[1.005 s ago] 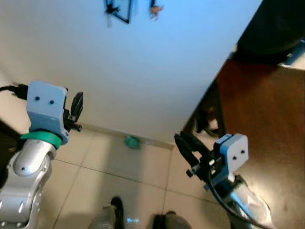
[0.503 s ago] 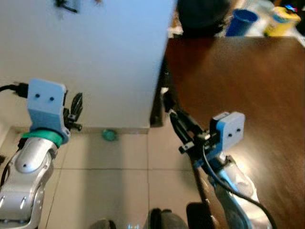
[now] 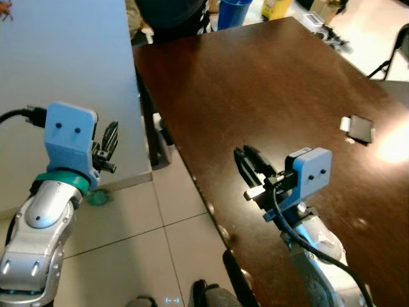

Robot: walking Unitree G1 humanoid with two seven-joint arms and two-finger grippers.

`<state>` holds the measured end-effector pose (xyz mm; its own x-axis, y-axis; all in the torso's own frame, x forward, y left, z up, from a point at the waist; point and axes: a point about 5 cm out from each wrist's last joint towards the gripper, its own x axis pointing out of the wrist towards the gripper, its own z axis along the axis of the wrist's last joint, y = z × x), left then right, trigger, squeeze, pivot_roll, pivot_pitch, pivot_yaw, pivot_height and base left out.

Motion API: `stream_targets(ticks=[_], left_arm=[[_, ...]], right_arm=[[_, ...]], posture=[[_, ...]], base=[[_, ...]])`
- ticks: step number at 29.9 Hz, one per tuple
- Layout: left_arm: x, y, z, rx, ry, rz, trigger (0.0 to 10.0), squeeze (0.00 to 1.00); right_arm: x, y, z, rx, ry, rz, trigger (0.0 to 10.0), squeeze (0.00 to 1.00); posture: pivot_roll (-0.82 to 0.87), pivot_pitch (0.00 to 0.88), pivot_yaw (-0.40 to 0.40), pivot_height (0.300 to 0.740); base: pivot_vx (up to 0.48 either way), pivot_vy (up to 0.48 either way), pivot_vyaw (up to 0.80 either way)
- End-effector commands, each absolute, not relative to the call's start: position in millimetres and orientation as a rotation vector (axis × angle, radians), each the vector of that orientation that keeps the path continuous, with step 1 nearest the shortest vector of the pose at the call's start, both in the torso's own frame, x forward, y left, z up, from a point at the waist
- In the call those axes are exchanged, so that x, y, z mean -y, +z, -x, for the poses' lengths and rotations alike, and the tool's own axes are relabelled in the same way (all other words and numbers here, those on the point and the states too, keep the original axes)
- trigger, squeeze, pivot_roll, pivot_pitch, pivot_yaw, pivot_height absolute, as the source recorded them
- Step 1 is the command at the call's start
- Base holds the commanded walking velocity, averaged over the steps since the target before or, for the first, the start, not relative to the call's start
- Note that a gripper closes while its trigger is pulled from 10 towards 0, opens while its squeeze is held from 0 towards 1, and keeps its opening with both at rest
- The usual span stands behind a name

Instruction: Hang keys on a hook

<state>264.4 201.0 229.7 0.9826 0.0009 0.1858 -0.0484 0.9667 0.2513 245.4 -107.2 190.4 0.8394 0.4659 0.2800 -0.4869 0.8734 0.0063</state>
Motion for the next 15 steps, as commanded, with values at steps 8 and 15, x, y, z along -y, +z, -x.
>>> stream_targets(ticks=[8, 15], left_arm=[[-224, 240, -270, 0.186, 0.037, -0.273, 10.0, 0.0], [-213, 238, -267, 0.149, -0.103, -0.238, 10.0, 0.0]], right_arm=[[108, 187, -248, 0.262, 0.494, -0.055, 10.0, 0.0], [106, 190, -252, 0.276, 0.494, -0.05, 10.0, 0.0]], posture=[[0.02, 0.133, 0.043, 0.74], [0.03, 0.132, 0.041, 0.74]], base=[[0.0, 0.0, -0.8], [0.0, 0.0, -0.8]])
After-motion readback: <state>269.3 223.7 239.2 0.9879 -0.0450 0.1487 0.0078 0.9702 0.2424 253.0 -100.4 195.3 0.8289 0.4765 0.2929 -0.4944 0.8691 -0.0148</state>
